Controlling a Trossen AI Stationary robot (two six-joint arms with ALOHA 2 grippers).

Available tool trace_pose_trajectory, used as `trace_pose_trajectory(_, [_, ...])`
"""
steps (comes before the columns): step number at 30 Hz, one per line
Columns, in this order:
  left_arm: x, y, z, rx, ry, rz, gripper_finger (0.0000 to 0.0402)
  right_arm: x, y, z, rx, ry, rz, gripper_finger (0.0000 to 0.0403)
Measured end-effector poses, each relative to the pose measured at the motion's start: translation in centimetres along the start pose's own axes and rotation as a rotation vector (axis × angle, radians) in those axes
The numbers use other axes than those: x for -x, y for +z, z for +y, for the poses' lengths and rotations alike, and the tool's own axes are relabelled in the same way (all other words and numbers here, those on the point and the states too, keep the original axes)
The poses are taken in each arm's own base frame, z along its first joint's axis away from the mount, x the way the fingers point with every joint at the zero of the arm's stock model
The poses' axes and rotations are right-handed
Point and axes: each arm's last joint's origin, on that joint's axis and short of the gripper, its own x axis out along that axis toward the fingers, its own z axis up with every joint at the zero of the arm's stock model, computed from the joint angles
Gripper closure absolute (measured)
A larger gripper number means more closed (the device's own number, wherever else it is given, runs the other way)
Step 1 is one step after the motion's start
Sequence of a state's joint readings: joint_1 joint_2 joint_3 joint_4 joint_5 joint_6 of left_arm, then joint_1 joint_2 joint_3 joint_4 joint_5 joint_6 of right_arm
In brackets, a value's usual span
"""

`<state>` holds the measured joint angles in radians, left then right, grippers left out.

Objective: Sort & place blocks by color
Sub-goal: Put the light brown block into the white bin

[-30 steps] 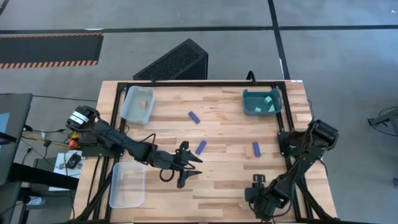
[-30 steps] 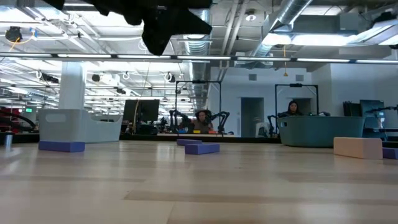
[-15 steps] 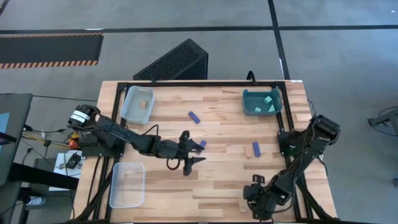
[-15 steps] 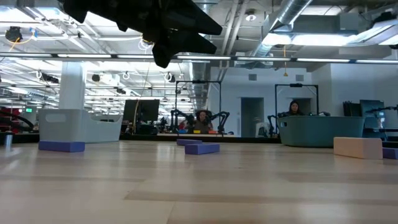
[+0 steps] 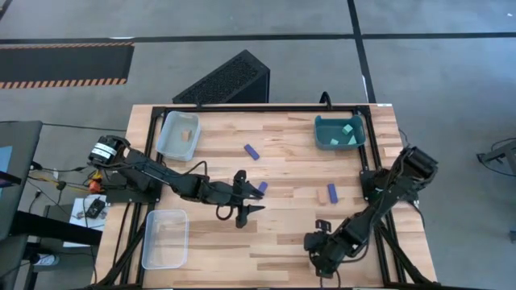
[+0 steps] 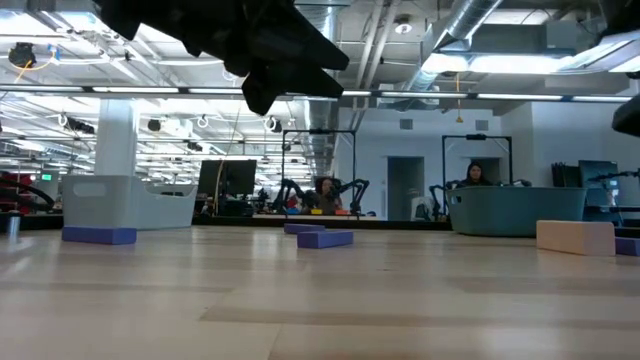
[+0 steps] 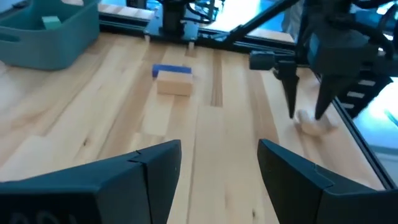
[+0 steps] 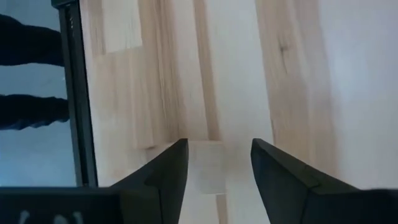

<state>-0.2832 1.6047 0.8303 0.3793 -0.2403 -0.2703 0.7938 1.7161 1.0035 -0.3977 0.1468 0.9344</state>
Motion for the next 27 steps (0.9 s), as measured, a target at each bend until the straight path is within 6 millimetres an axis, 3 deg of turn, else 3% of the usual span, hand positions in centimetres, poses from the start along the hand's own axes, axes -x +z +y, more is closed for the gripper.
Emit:
trace_pose_trajectory(6, [0.0,-0.4,0.0,-0.006,-0.018,0.041,0.0203,-0.2,0.2,0.2,0.000,0.084,0.026,0.0204])
trace_pose_trajectory(27, [0.0,-0.5,0.0,-0.007,-0.014,0.058,0.0203,-1.5,-0.4,0.0,0.013,0.064,0.065,0.0226])
